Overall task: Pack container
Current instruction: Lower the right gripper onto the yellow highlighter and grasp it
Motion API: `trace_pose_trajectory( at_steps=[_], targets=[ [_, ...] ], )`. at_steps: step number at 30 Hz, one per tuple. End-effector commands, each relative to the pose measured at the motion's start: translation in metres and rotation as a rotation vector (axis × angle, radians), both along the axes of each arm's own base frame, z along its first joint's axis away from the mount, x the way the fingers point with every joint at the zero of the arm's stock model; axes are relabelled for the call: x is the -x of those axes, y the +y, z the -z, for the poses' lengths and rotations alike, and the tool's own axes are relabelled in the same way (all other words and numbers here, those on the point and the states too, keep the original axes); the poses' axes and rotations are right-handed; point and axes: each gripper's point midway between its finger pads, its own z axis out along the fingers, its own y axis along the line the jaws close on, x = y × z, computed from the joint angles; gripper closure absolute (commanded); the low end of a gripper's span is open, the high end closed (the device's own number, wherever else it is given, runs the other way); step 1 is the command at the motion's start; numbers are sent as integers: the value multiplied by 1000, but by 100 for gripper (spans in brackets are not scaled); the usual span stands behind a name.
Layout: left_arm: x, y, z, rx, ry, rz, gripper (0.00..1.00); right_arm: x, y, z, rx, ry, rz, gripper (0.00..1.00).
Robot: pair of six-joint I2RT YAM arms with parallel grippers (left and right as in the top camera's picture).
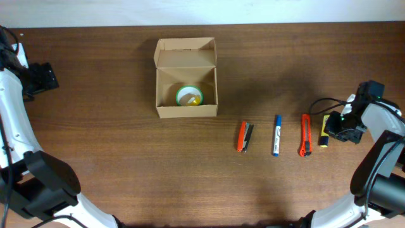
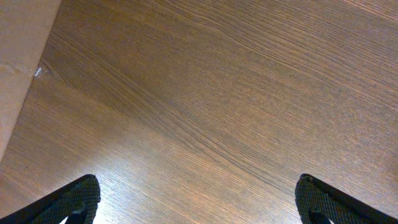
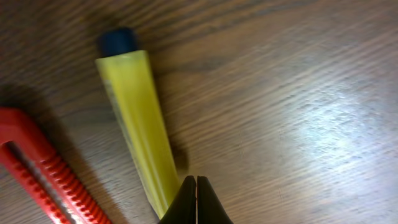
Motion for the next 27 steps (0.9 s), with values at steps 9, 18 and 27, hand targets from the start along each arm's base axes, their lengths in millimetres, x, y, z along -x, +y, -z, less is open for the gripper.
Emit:
trace_pose_trajectory(
  at_steps=[9, 18, 27],
  targets=[
    [1, -2, 0, 4, 4, 21, 0, -10, 26, 0, -42, -18, -88, 43],
    [1, -2, 0, 4, 4, 21, 0, -18, 27, -9, -57, -38, -91, 43],
    [1, -2, 0, 4, 4, 21, 0, -46, 23, -54, -47, -148, -112, 72]
  ],
)
